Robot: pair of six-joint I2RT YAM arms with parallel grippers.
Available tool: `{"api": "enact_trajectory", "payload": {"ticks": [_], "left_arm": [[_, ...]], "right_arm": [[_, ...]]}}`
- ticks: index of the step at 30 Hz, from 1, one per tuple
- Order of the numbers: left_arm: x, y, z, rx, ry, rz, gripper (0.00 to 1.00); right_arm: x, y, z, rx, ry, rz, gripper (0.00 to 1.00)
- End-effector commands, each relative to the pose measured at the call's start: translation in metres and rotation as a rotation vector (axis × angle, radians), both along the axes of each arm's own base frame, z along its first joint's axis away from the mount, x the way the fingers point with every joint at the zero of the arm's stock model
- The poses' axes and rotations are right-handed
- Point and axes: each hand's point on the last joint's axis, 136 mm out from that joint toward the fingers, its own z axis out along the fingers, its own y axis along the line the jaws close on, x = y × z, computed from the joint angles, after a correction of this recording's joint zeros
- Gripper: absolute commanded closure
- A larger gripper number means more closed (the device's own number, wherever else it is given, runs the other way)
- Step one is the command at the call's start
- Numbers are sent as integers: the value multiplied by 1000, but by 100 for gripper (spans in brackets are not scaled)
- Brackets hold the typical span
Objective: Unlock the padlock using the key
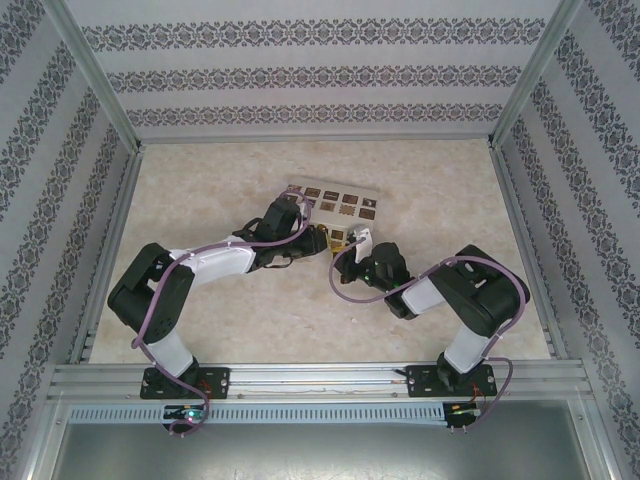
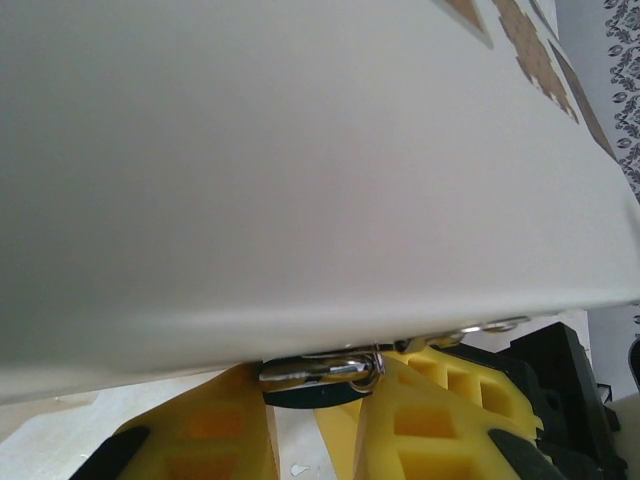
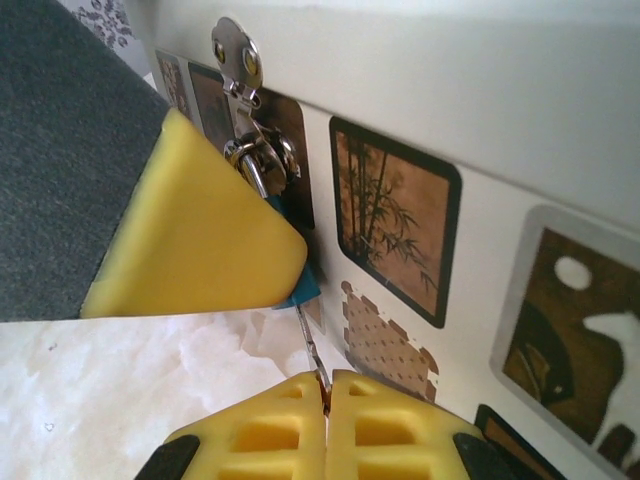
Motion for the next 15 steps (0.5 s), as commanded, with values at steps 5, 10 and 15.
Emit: {"api": "enact_trajectory", "payload": {"ticks": [5, 10, 15], "left_arm": [[-13, -22, 31, -96, -25, -97, 83], [-13, -22, 33, -100, -26, -100, 82], [-13, -23, 33, -101, -27, -104, 82]], "right_arm": [[15, 13, 40, 52, -180, -6, 100], [17, 18, 40, 59, -181, 10, 100], [16, 28, 48, 108, -174, 56, 100]]}}
